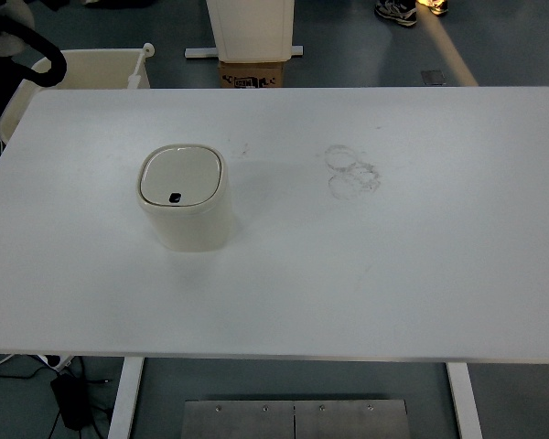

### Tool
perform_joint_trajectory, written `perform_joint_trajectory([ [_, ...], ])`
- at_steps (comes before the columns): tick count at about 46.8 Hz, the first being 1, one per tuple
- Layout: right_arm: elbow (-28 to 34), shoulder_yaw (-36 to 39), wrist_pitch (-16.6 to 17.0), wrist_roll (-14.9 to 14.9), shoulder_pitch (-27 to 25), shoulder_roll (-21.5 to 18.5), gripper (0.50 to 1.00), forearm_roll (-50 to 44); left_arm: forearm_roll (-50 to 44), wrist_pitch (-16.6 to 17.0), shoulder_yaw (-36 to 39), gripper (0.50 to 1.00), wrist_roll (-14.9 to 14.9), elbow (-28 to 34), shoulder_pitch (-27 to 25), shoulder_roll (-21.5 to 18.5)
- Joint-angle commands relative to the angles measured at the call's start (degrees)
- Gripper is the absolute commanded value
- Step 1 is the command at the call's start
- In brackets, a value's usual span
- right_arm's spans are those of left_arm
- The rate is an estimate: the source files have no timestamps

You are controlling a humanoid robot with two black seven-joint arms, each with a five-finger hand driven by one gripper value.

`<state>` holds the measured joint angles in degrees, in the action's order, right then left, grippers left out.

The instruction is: Open trash bin

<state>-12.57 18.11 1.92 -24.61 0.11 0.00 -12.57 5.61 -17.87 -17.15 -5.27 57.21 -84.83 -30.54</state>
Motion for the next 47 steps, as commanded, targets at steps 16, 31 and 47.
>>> perform_joint_trajectory([
  [16, 0.0, 0.0, 0.02, 0.0, -0.02, 0.0, 0.991, 0.01, 4.5, -10.07, 16.0, 1.0, -3.34, 4.05, -11.41, -0.13],
  [31, 0.0, 0.0, 0.02, 0.0, -0.02, 0.0, 0.991, -0.08, 6.78, -17.13, 20.83, 1.0, -6.77, 8.62, -16.07, -3.03],
  [47, 0.0, 0.0, 0.02, 0.0, -0.02, 0.0, 0.991, 0.01, 8.1, -17.13, 25.49, 1.0, -6.86, 20.4, -19.85, -13.31],
])
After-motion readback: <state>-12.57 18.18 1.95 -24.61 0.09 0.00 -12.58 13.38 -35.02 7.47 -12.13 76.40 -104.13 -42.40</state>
